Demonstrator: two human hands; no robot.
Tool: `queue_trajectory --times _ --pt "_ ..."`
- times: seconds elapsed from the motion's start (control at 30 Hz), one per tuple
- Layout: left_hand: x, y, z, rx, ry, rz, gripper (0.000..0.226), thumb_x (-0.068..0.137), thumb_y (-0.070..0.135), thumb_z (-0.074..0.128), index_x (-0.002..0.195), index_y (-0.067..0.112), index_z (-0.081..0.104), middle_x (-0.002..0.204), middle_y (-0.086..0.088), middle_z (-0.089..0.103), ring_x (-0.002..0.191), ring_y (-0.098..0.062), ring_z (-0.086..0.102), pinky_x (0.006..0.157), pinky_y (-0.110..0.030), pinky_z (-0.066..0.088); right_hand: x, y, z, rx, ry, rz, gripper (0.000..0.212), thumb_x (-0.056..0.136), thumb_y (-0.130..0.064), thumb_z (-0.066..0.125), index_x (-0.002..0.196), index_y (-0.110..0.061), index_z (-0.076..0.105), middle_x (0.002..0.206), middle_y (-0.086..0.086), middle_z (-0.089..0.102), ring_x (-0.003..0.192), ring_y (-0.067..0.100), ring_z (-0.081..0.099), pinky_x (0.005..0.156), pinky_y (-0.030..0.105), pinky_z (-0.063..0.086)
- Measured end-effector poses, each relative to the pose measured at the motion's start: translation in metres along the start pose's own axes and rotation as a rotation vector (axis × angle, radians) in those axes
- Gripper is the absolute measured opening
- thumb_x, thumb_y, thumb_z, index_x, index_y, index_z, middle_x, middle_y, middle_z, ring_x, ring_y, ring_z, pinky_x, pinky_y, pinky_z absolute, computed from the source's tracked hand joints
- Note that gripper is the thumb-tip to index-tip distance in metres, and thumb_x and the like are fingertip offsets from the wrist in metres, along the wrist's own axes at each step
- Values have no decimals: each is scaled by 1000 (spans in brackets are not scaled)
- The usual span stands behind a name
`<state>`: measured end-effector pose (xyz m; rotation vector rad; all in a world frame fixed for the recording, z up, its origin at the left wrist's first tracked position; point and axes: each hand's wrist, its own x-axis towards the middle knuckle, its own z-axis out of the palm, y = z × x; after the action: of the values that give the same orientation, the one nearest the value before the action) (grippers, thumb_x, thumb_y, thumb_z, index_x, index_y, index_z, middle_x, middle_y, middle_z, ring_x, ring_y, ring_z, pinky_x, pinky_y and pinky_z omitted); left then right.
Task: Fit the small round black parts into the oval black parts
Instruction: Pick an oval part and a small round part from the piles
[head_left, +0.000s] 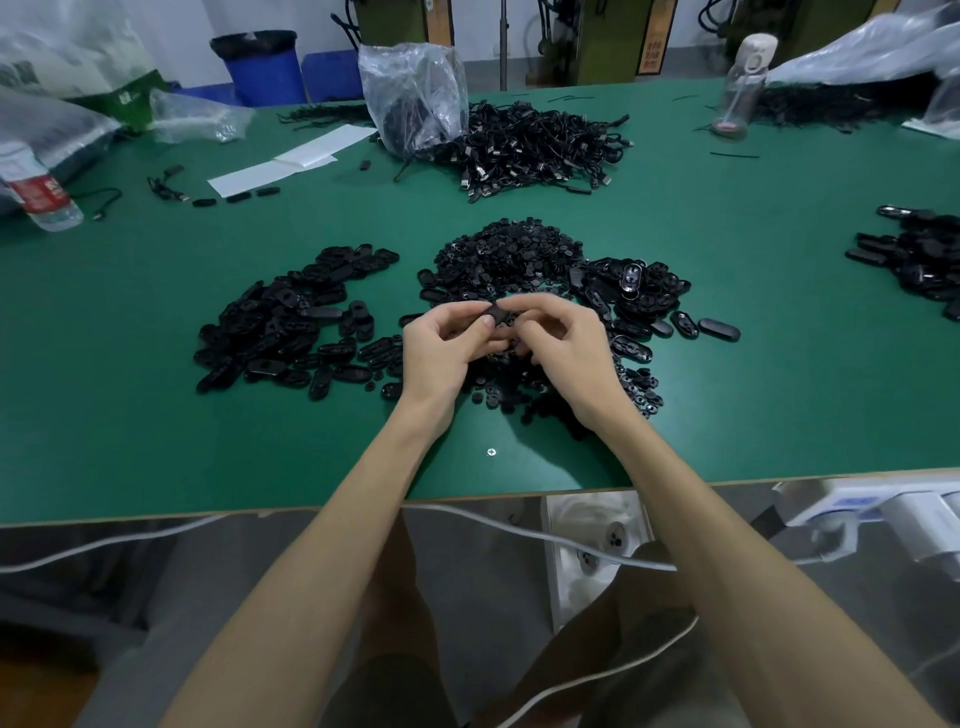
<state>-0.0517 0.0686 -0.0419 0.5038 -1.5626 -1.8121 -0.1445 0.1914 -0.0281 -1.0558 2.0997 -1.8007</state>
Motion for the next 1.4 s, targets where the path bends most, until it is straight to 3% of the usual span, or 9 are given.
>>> queue_trajectory --times 0.1,0.33,0.57,0.77,0.93,1.07,1.27,1.4 --pt "-1 1 1 18 -21 5 14 95 0 71 108 2 73 91 -12 79 84 -28 78 74 -28 62 2 3 0 55 39 40 22 98 -14 65 118 -19 71 80 -3 71 72 16 69 71 33 56" --pt "-2 1 3 124 -88 14 17 94 -3 71 110 -7 71 82 -11 78 73 -23 76 71 -30 63 2 7 1 -8 51 54 7 97 -20 70 97 -18 77 79 -6 75 73 6 69 67 24 54" --pt "-2 -1 4 174 -66 20 14 93 -7 68 106 -4 73 87 -12 79 80 -27 79 75 -31 63 1 5 1 -31 52 59 3 94 -18 73 92 -18 74 80 -4 75 76 11 70 72 29 58" --pt "0 -3 5 243 -43 27 17 88 -6 67 98 4 76 86 -7 80 79 -26 79 79 -38 65 0 3 3 -79 45 33 8 91 -17 75 86 -20 70 78 -7 72 71 3 66 69 22 54" --pt "-1 -1 5 244 -50 23 22 87 -8 65 94 9 76 86 -9 79 75 -27 77 77 -34 63 0 2 2 -48 34 39 5 89 -13 75 86 -13 72 74 -4 73 67 1 64 64 19 50" --pt "-2 1 4 195 -81 11 21 91 -11 64 96 6 76 87 -9 80 77 -26 78 76 -31 63 0 3 1 -3 39 56 4 88 -11 75 85 -11 72 71 -6 71 64 1 63 62 18 48" --pt "-5 6 2 105 -123 4 17 93 -7 70 108 -5 74 92 -16 79 84 -28 78 78 -29 62 0 5 -1 69 73 80 8 88 -15 74 82 -16 70 76 1 72 68 9 61 66 28 51" --pt "-4 5 3 117 -115 16 16 93 -8 70 108 -4 74 90 -14 79 83 -27 78 78 -29 62 0 6 0 77 79 86 9 87 -15 74 81 -16 69 71 -7 69 67 6 60 65 26 49"
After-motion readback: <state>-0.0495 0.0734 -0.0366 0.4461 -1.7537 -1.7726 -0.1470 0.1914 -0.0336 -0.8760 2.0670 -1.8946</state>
